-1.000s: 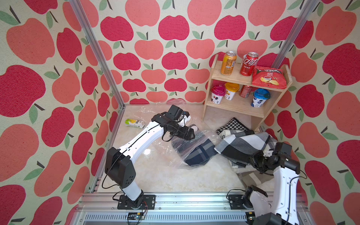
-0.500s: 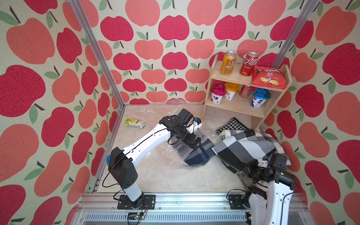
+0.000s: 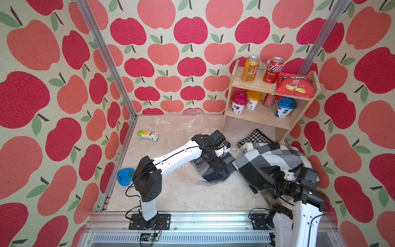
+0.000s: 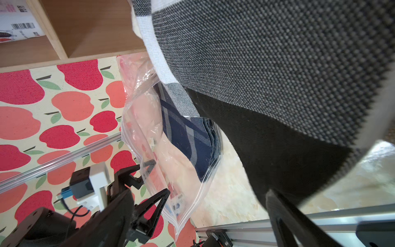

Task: Take the scarf out of the vacuum bag
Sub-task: Take out the scarf from the vacuum bag.

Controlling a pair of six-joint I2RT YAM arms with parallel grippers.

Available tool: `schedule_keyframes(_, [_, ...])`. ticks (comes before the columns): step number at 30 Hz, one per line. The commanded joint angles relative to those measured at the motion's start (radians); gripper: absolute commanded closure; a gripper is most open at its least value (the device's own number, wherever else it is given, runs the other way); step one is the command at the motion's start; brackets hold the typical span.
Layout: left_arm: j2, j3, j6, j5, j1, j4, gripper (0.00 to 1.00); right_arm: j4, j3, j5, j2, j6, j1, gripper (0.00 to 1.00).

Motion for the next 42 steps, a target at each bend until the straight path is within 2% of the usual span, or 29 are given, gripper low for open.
schedule_keyframes(1, [0.032, 0.028, 0.025, -0.105, -0.008, -0.036, 0.13, 0.054, 0.056, -0.033, 0.015, 0.033, 0.017, 0.00])
schedule_keyframes(3, [0.043, 0.037, 0.024, -0.123, -0.006, -0.035, 0.43, 0.074, 0.084, -0.031, 0.026, 0.040, 0.042, 0.00])
schedule_keyframes(4, [0.050, 0.043, 0.021, -0.133, -0.004, -0.036, 0.52, 0.078, 0.105, -0.010, 0.032, 0.043, 0.064, 0.00])
schedule_keyframes(7, [0.068, 0.066, 0.006, -0.171, 0.002, -0.038, 0.59, 0.085, 0.148, 0.057, 0.059, 0.047, 0.152, 0.00])
schedule_keyframes(9, [0.073, 0.077, -0.001, -0.187, 0.008, -0.034, 0.72, 0.109, 0.146, 0.097, 0.074, 0.067, 0.223, 0.00])
schedule_keyframes(13, [0.072, 0.095, -0.023, -0.181, 0.036, -0.027, 0.94, 0.223, 0.103, 0.224, 0.117, 0.140, 0.458, 0.00])
schedule_keyframes(14, [0.071, 0.097, -0.033, -0.171, 0.045, -0.026, 0.97, 0.251, 0.099, 0.263, 0.143, 0.151, 0.516, 0.00])
schedule_keyframes(18, [0.053, 0.083, -0.091, -0.129, 0.107, -0.014, 0.98, 0.351, 0.163, 0.482, 0.354, 0.139, 0.853, 0.00])
schedule_keyframes(22, [0.032, 0.061, -0.142, -0.077, 0.196, 0.006, 0.98, 0.390, 0.320, 0.662, 0.602, 0.031, 1.043, 0.00])
schedule_keyframes(25, [0.013, 0.050, -0.169, -0.038, 0.250, 0.024, 0.98, 0.448, 0.393, 0.694, 0.736, -0.051, 1.064, 0.00])
schedule_keyframes(28, [0.005, 0.058, -0.173, -0.046, 0.276, 0.018, 0.98, 0.496, 0.448, 0.709, 0.847, -0.135, 1.065, 0.00])
schedule_keyframes(35, [0.006, 0.071, -0.172, -0.052, 0.314, -0.001, 0.97, 0.476, 0.596, 0.747, 1.086, -0.269, 1.065, 0.02])
schedule_keyframes(37, [0.014, 0.080, -0.177, -0.071, 0.317, -0.010, 0.97, 0.470, 0.614, 0.738, 1.124, -0.282, 1.066, 0.03])
schedule_keyframes(42, [0.030, 0.100, -0.191, -0.040, 0.336, -0.020, 0.95, 0.462, 0.582, 0.756, 1.144, -0.271, 1.065, 0.05])
